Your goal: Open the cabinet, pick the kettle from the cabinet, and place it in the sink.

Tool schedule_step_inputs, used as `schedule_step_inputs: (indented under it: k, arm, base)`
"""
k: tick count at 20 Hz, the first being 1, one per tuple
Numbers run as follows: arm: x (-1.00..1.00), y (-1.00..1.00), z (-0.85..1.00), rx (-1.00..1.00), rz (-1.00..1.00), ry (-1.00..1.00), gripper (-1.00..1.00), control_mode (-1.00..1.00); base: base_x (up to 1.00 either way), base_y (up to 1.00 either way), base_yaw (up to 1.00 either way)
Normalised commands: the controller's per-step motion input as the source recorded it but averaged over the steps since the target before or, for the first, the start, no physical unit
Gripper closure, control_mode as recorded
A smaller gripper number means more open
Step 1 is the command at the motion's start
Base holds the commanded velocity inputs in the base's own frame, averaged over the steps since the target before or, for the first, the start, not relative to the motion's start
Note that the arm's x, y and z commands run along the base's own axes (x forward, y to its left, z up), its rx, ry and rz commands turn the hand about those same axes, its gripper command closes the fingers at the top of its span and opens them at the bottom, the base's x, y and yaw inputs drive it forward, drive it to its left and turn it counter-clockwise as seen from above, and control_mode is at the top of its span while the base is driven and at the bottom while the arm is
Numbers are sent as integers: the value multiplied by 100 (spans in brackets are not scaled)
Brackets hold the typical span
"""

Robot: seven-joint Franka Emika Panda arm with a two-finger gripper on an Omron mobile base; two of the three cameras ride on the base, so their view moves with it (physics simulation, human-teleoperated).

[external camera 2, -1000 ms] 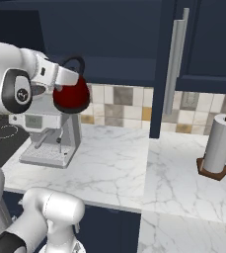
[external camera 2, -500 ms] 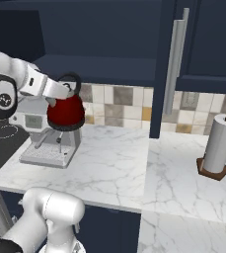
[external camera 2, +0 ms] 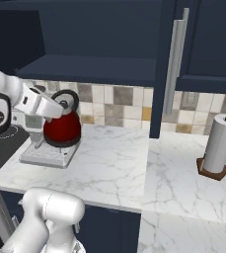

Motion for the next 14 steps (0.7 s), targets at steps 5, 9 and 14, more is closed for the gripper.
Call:
schedule_step_inputs:
  k: [5, 9, 14]
  arm:
    - [0, 0, -41, 0, -1, 0, 100, -100]
    - [-1, 0, -34, 0, -2, 0, 100, -100]
    - [0, 0, -28, 0, -5, 0, 100, -100]
  base:
    - [0, 0, 0]
    - [0, 0, 0]
    - [0, 0, 0]
